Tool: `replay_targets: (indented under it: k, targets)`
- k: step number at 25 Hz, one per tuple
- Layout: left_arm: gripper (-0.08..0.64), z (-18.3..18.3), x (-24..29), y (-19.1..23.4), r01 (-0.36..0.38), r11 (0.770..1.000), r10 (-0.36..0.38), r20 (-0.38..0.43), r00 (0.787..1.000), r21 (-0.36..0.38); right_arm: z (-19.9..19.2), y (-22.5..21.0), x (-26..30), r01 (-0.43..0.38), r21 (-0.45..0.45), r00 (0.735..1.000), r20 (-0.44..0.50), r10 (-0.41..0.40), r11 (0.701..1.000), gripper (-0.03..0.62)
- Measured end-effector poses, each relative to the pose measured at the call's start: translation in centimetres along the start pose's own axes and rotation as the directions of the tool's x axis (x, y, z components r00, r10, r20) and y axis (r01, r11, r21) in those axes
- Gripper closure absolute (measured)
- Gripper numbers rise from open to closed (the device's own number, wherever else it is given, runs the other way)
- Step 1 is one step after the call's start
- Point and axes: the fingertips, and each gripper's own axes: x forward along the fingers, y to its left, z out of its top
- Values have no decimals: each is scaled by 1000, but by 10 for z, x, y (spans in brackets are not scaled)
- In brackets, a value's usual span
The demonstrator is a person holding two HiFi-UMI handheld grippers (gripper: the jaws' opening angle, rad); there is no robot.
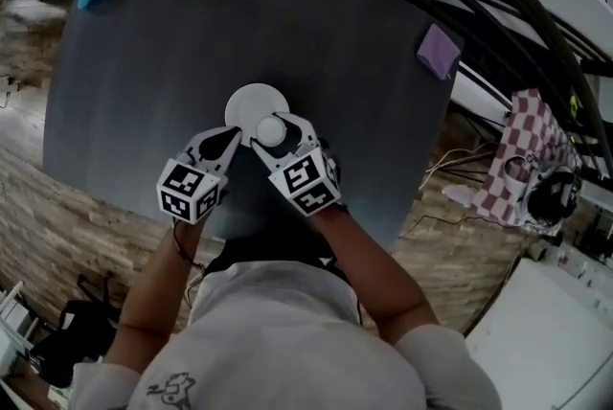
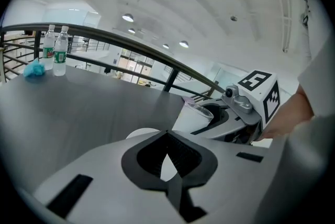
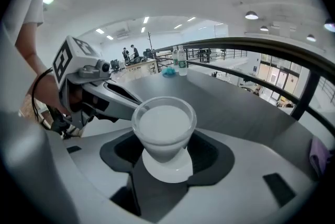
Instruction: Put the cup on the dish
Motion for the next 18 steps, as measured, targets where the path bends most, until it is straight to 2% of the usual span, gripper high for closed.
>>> replay_targets:
  k: [4,10,18]
  targets:
    - [561,-10,15,19,6,1000,-7,-18,1000,-10,-8,-7,26,29,-85,999,-23,-31,996,330]
    - [561,-24,29,50,1,999,-2,-33,999,-39,-24,-17,63,23,-65,998,-50,-26,998,330]
    - [561,-36,36,59,10,999,-13,-50,999,-48,-39,-16,81,27,-79,997,-66,-33,997,330]
